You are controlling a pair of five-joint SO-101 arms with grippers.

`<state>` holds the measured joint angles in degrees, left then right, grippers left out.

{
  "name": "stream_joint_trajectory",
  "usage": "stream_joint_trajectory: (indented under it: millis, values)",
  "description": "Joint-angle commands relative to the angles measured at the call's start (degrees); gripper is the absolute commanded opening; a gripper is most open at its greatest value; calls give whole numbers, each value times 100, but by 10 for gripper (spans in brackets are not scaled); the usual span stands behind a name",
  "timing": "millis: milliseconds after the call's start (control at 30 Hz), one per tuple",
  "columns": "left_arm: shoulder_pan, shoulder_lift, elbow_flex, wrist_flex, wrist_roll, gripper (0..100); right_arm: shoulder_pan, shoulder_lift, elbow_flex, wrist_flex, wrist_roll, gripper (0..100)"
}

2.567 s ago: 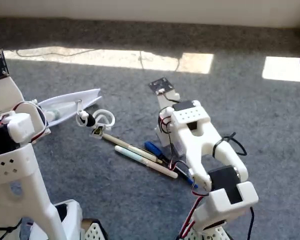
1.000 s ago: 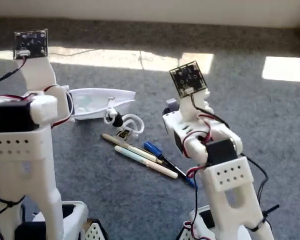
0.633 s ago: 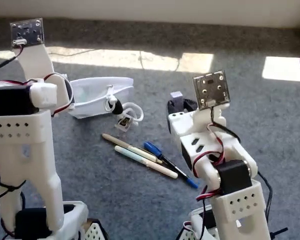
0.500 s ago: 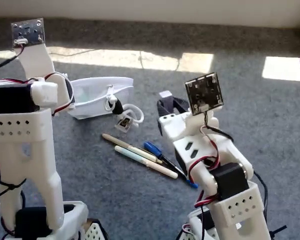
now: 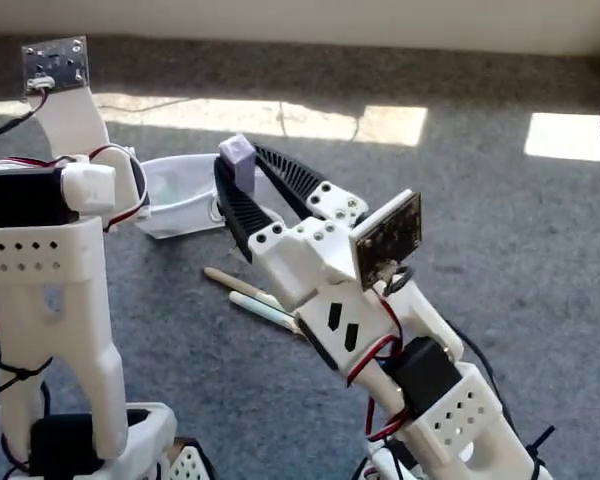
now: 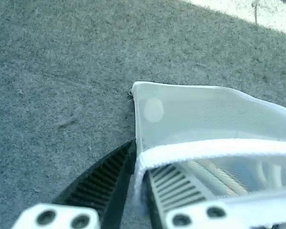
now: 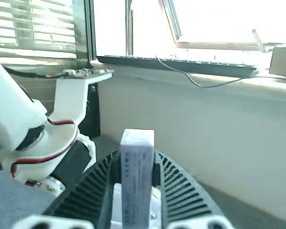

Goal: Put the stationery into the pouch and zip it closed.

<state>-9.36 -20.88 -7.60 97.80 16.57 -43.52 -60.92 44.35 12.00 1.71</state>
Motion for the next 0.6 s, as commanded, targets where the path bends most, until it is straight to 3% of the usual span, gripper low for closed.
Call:
stream_joint_trajectory:
  millis: [0, 567]
  values:
    - [136, -48, -286, 26, 35, 6, -127, 136, 92, -945, -44, 5]
    - [136, -48, -277, 26, 35, 6, -180, 2167, 136, -2387, -53, 5]
